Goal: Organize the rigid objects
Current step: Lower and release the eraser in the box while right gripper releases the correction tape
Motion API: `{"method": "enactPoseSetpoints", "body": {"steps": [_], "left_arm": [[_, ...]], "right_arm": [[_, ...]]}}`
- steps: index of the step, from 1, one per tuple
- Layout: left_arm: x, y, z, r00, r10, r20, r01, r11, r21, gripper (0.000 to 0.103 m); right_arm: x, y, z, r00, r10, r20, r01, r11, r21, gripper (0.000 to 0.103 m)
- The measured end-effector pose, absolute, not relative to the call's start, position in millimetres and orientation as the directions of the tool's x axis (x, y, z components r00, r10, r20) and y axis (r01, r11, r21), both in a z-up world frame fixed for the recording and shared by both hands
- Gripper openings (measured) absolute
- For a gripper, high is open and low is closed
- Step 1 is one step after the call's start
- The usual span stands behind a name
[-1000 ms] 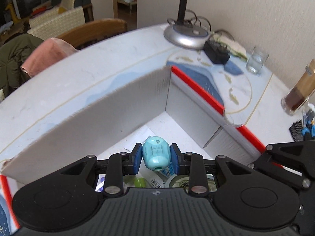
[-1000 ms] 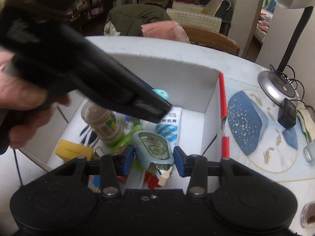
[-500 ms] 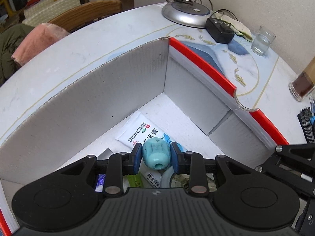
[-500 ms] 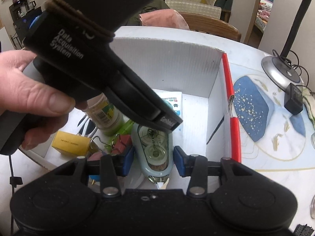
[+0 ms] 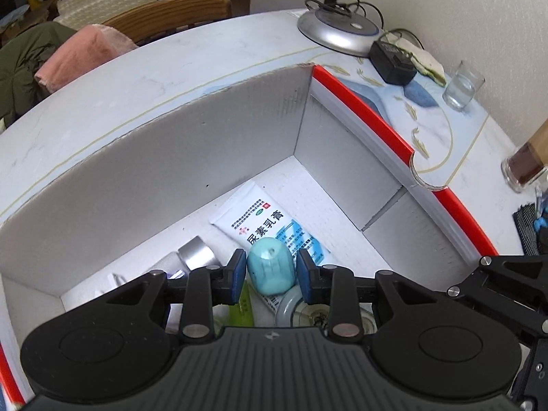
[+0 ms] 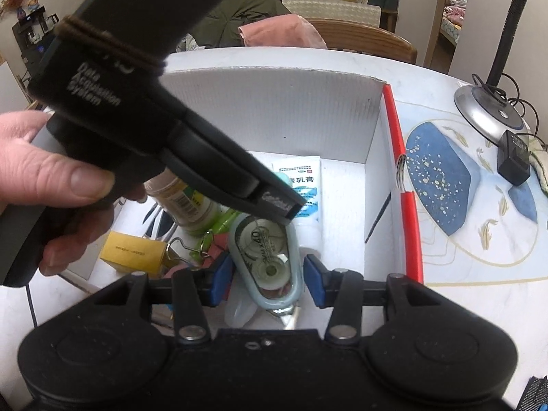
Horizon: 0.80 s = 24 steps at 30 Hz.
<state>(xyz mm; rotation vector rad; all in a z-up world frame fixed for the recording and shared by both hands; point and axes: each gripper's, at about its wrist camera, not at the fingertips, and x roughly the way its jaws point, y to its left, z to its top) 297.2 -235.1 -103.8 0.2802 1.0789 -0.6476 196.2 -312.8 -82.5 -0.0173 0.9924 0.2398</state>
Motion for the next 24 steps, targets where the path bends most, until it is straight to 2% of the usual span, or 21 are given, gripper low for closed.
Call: {"method": "enactPoseSetpoints", "body": {"steps": [9, 12, 21, 22, 23, 24], "left_arm": [[277.6, -211.0, -80.2, 0.349, -0.411, -0.842, 0.589, 0.795, -0.145, 0.031], [266.7, -201.8, -68.8, 0.381, -0.424, -0.822, 0.581, 0.801, -0.144, 0.031], [225.5, -163.5, -27.4, 0.506, -0.464, -0.727, 0.539, 0.828, -0.153, 0.031], [220.5, -158.4, -22.6, 0.519, -0.466, -0.716, 0.534, 0.831, -0.154, 0.037], [215.2, -153.2, -18.3, 0.534, -0.467, -0.705, 0.528, 0.835, -0.154, 0.051], [210.3, -147.6, -14.3, 0.548, -0.467, -0.693, 0.521, 0.840, -0.154, 0.058]], "right_arm": [[184.3, -318.5, -71.4, 0.553, 0.212, -0.806, -0.202, 0.972, 0.117, 0.051], [178.0, -320.7, -63.5, 0.575, 0.208, -0.791, -0.202, 0.973, 0.110, 0.059], [161.5, -329.0, -38.7, 0.635, 0.202, -0.746, -0.192, 0.976, 0.100, 0.061], [159.2, -329.3, -35.6, 0.643, 0.201, -0.739, -0.192, 0.976, 0.099, 0.061], [157.7, -329.8, -32.7, 0.650, 0.202, -0.733, -0.190, 0.977, 0.100, 0.061], [155.9, -330.8, -29.1, 0.658, 0.204, -0.725, -0.190, 0.976, 0.102, 0.063]]}}
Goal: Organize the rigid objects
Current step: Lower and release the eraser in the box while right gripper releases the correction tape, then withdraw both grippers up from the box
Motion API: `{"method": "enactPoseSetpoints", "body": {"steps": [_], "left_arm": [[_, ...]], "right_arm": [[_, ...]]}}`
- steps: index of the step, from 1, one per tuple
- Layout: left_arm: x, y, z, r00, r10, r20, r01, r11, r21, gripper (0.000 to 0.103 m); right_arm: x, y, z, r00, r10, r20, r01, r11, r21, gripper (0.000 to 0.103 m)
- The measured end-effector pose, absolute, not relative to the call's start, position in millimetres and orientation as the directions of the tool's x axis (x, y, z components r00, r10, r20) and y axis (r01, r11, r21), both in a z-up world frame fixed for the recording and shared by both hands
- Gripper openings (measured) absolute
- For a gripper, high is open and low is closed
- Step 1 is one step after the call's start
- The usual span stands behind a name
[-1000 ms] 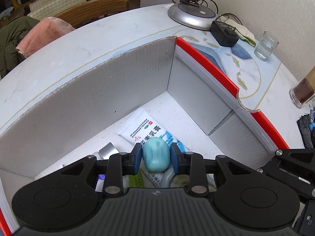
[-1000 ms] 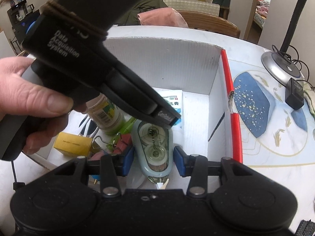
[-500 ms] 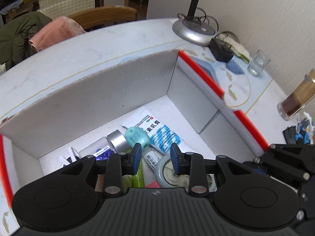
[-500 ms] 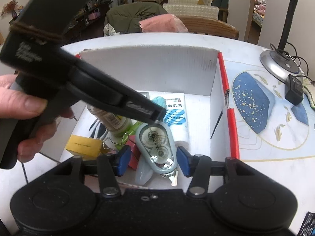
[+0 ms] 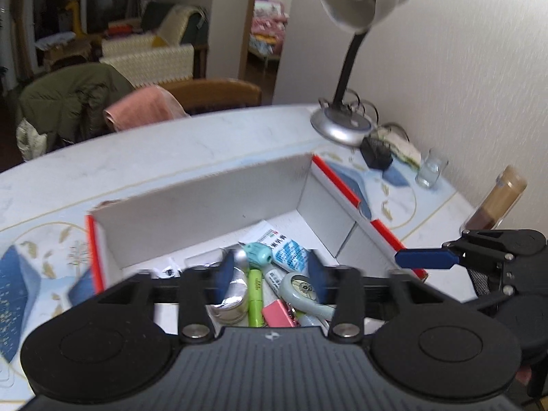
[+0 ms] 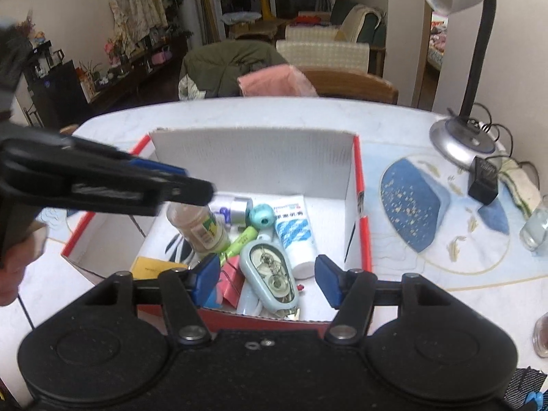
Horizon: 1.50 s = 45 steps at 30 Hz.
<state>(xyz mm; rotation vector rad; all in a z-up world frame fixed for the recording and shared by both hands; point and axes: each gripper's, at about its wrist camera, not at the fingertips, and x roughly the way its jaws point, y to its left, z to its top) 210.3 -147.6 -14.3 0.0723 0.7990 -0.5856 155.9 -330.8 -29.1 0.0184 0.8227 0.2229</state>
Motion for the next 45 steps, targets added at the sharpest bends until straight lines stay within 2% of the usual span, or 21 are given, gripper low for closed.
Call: {"method": "enactPoseSetpoints", "body": {"steps": [1, 6, 8, 10, 12, 17, 29, 39, 45], "left_arm": [[205.0, -141.7, -10.6, 0.565, -0.468, -0.679, 0.513, 0.844, -0.155, 0.068], [187.6, -116.0, -2.5, 0.611, -0.452, -0.650, 0.471, 0.867, -0.161, 0.070], [182.9, -105.9, -1.5, 0.621, -0.445, -0.646, 0.454, 0.875, -0.167, 0.078], [176.3, -96.2, -0.2, 0.630, -0.445, -0.636, 0.448, 0.878, -0.171, 0.083], [170.4, -88.0, 1.5, 0.636, -0.442, -0.632, 0.440, 0.881, -0.173, 0.084], [154.9, -72.9, 5.8, 0.652, -0.447, -0.613, 0.437, 0.882, -0.178, 0.100], [126.9, -57.9, 5.7, 0.670, -0.466, -0.577, 0.451, 0.874, -0.181, 0.103], [100.4, -68.7, 11.7, 0.700, -0.462, -0.544, 0.495, 0.864, -0.097, 0.103], [95.5, -69.9, 13.2, 0.684, -0.503, -0.529, 0.513, 0.847, -0.141, 0.103]], "right_arm": [[154.3, -332.0, -25.9, 0.666, 0.206, -0.717, -0.188, 0.976, 0.106, 0.064], [147.1, -328.8, -11.9, 0.688, 0.230, -0.689, -0.198, 0.972, 0.128, 0.064], [142.9, -326.0, -7.5, 0.698, 0.234, -0.677, -0.197, 0.971, 0.133, 0.065], [138.6, -323.6, -3.2, 0.705, 0.242, -0.667, -0.197, 0.970, 0.144, 0.068], [133.3, -321.8, 0.5, 0.716, 0.250, -0.652, -0.198, 0.968, 0.154, 0.078], [119.5, -319.1, 6.8, 0.749, 0.251, -0.613, -0.184, 0.968, 0.171, 0.084], [88.5, -312.6, 15.8, 0.794, 0.248, -0.554, -0.168, 0.967, 0.192, 0.102], [68.5, -307.7, 25.2, 0.825, 0.246, -0.509, -0.166, 0.966, 0.197, 0.103], [60.0, -311.1, 24.9, 0.821, 0.251, -0.512, -0.160, 0.963, 0.215, 0.103]]}}
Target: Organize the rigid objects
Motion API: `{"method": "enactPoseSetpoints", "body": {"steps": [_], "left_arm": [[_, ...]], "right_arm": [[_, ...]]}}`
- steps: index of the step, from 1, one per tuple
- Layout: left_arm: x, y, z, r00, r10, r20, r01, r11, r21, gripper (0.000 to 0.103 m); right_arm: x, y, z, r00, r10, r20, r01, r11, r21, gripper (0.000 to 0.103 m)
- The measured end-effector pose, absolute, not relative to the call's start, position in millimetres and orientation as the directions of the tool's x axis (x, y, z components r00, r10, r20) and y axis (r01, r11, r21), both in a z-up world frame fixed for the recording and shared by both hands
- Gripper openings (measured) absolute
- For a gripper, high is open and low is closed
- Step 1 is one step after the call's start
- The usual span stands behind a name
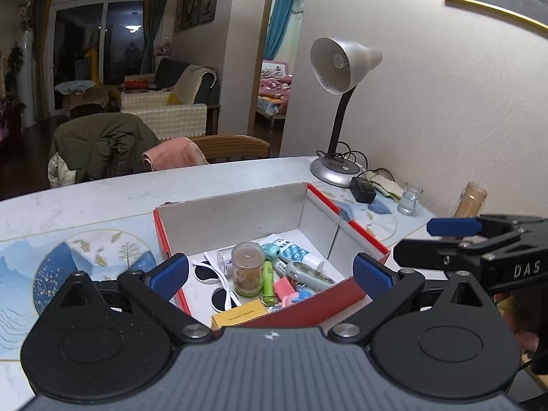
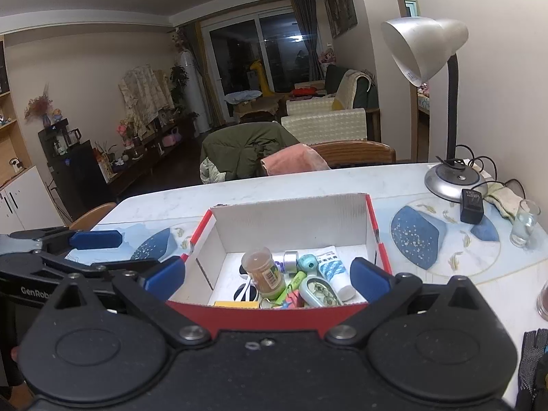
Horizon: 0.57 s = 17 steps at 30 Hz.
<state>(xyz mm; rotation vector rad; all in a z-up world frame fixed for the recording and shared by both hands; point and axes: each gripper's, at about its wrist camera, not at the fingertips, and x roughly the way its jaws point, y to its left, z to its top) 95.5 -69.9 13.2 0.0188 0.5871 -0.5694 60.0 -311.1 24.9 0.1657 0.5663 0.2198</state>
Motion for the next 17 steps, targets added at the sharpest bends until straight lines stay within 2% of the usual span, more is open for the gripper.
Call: {"method": "enactPoseSetpoints", "body": {"steps": [17], "left_arm": [[97.3, -73.2, 12.9, 0.684, -0.498, -0.533, 0.508, 0.849, -0.142, 0.103]], "right_arm": [[50.9, -317.1, 20.8, 0.826, 0.231, -0.515, -0.132, 0.966, 0.221, 0.103]]}}
